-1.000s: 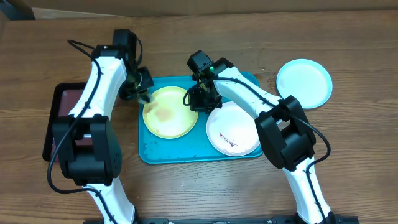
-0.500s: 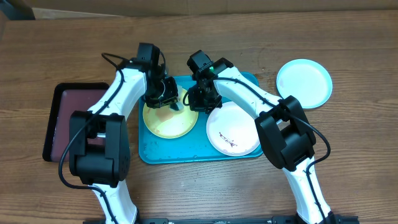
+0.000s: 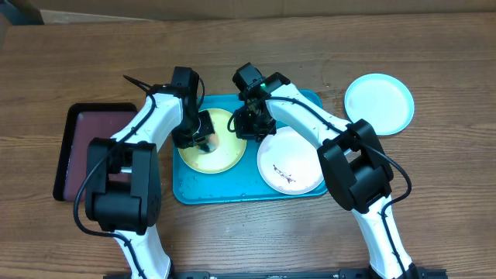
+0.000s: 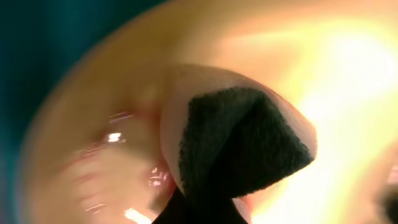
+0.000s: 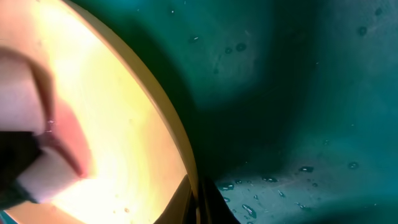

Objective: Clean dirty plates on tray and stack at the side
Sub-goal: 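Scrub the yellow plate's stain with the sponge in the left gripper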

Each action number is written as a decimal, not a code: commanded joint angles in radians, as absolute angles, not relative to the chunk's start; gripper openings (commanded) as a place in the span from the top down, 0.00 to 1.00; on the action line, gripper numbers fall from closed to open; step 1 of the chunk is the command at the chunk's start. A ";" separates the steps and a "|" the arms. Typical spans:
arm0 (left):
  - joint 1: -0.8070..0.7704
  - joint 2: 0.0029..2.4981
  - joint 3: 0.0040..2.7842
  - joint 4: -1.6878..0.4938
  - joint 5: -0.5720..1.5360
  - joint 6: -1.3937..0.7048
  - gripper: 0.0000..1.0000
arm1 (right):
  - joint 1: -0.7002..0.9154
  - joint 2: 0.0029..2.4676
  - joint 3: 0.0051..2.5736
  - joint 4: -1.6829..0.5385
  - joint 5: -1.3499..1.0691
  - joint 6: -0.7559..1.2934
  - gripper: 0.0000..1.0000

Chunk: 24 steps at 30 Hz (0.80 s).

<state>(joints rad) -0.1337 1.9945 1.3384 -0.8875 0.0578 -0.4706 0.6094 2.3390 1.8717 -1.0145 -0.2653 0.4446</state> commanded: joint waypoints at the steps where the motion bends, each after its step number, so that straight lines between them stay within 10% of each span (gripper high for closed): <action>1: -0.122 2.008 1.332 -0.955 -0.279 -0.559 0.96 | 0.598 2.344 1.869 -1.020 -0.225 0.450 0.96; 8: -0.122 1.998 1.511 -1.097 -0.329 -0.587 0.96 | 0.598 2.344 1.869 -1.020 -0.225 0.450 0.96; 24: -0.176 2.002 1.459 -0.918 0.333 -0.452 0.96 | 0.598 2.344 1.869 -1.016 -0.226 0.450 0.96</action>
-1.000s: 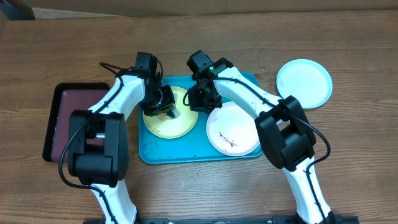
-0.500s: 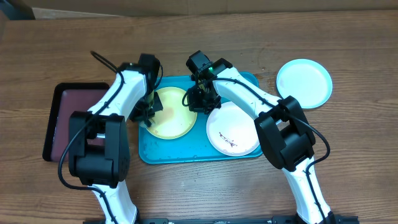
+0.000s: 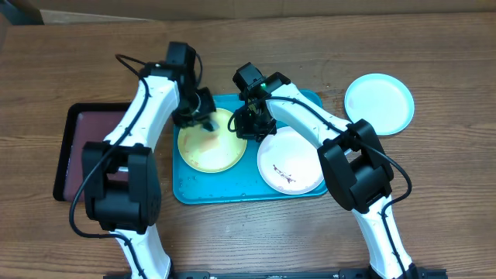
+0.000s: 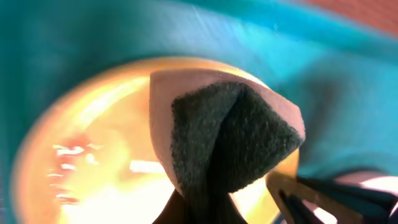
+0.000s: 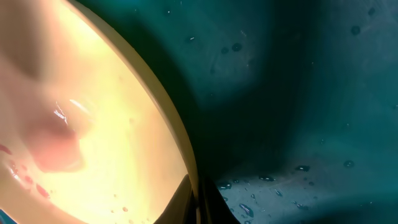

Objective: Clean dirty plates on tray and stack at the side
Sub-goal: 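Scrub the yellow plate's stain with the sponge in the left gripper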

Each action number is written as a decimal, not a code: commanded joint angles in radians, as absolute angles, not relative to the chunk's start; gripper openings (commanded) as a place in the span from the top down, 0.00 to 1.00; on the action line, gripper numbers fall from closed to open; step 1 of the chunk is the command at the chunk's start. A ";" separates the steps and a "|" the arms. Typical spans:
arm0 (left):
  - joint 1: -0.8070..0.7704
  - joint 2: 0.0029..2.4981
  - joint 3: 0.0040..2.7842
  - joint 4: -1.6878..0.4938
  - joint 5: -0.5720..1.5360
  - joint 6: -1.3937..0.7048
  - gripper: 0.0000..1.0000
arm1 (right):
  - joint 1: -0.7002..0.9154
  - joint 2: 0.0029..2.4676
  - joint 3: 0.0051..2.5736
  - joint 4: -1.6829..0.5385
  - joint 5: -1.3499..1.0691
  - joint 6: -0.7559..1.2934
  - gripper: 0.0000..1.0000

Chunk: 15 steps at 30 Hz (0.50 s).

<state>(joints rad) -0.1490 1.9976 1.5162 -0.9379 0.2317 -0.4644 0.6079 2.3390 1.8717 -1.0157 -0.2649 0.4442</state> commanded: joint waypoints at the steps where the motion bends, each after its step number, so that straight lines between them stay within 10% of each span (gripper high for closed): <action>1: -0.181 2.002 1.439 -0.907 0.333 -0.453 0.96 | 0.598 2.344 1.869 -1.016 -0.226 0.450 0.96; 15: -0.183 2.003 1.306 -0.950 0.025 -0.462 0.96 | 0.598 2.344 1.869 -1.017 -0.226 0.450 0.96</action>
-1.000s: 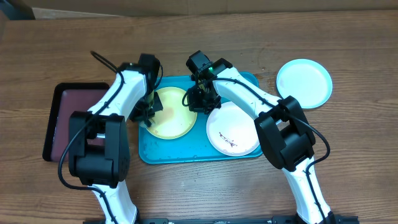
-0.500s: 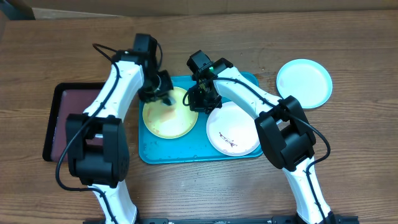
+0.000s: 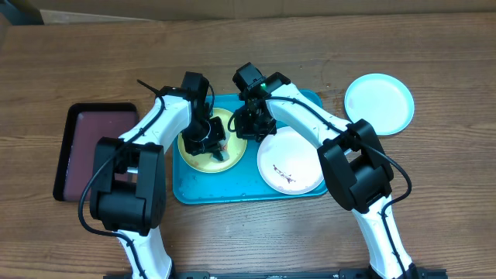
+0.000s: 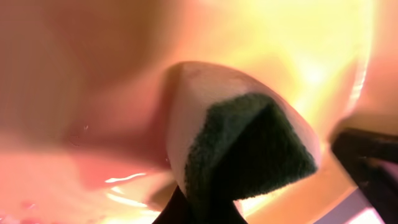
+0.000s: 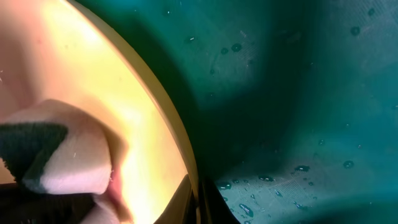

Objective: Clean dirty plates on tray and stack at the side
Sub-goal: 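Scrub the yellow plate's stain with the sponge in the left gripper, then lift the sponge to the water tray with the left gripper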

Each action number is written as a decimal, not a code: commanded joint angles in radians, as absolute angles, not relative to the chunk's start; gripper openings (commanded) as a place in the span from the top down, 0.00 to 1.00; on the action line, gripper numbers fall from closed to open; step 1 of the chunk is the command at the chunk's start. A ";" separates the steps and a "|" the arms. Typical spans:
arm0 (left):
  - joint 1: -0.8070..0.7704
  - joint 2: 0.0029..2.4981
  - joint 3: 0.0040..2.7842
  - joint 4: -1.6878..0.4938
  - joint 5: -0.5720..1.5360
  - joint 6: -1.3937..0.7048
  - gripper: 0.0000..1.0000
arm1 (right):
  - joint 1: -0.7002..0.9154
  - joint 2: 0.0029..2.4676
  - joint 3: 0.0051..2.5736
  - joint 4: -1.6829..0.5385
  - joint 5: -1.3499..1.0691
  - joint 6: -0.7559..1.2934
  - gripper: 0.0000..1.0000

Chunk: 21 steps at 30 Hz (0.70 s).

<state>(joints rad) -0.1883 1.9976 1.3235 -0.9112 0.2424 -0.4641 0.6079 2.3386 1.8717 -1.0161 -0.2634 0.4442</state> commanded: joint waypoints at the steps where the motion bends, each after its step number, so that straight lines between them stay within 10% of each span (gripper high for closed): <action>1: -0.183 2.003 1.306 -0.968 -0.045 -0.483 0.96 | 0.598 2.344 1.869 -1.017 -0.226 0.450 0.96; 9: -0.178 2.003 1.325 -1.024 -0.478 -0.598 0.96 | 0.598 2.344 1.869 -1.016 -0.226 0.450 0.96; 21: -0.096 1.994 1.779 -1.272 -0.504 -0.676 0.96 | 0.601 2.344 1.869 -0.978 -0.225 0.445 0.96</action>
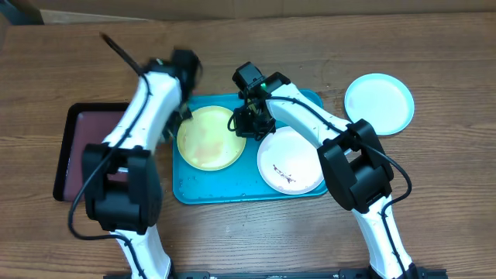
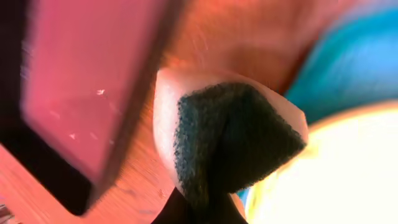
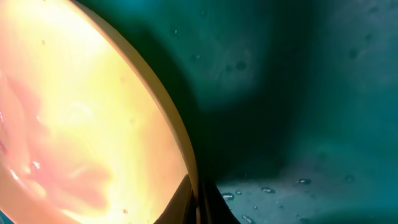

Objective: Clean dirty plates on tray and stack at the side
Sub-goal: 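Lift the sponge to the water tray with the left gripper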

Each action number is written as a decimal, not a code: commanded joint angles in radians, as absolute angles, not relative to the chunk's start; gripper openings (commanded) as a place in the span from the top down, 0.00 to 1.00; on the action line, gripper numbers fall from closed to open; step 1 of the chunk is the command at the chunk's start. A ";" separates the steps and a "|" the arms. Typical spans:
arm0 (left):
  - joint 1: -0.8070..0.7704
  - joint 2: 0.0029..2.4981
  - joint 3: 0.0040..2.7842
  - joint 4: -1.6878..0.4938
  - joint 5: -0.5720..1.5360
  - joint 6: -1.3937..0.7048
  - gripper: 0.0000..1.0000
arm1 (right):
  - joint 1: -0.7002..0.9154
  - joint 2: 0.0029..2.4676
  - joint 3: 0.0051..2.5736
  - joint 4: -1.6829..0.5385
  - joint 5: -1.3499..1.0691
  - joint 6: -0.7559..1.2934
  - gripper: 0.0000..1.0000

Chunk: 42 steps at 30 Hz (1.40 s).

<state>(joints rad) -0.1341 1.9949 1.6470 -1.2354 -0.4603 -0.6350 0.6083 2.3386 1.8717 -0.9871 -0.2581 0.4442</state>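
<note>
A yellow plate (image 1: 211, 138) with wet reddish smears lies at the left of the blue tray (image 1: 232, 194). My right gripper (image 1: 246, 124) is shut on its right rim; in the right wrist view the fingertips (image 3: 186, 200) pinch the plate's edge (image 3: 177, 134). Blurred by motion, my left gripper (image 1: 178, 118) is by the tray's left edge, off the plate, shut on a folded sponge (image 2: 230, 143) with a dark scouring face. A white plate (image 1: 291, 160) with dark marks lies at the tray's right. On the table at the right sits a pale clean plate (image 1: 378, 103).
A dark red tray (image 1: 89, 151) lies on the wooden table left of the blue tray; the left wrist view shows this red tray (image 2: 93, 81) close beside the sponge. Water drops speckle the blue tray floor (image 3: 298, 180).
My left gripper with the sponge was down on the yellow plate; now it is off the plate, over the gap between the red tray and the blue tray. The right gripper still pinches the rim.
The sponge was pressed on the plate's middle, then at its upper left rim, then on its right part near the right gripper. Now it is off the plate to the left. All the while the right gripper held the plate's rim.
</note>
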 commanded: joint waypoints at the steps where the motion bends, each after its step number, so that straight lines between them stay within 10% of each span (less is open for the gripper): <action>1: -0.080 1.993 1.827 -1.305 -0.482 -0.673 0.96 | 0.601 2.344 1.872 -0.975 -0.225 0.441 0.96; 14: 0.308 1.993 2.009 -1.547 -0.058 -0.579 0.96 | 0.637 2.334 2.176 -1.158 0.102 0.298 0.96; 30: 0.451 1.993 2.003 -1.558 0.027 -0.501 0.96 | 0.958 2.334 2.388 -1.316 1.260 0.278 0.96; 42: 0.464 1.993 1.990 -1.543 0.027 -0.501 0.96 | 1.022 2.334 2.388 -1.342 1.289 0.159 0.96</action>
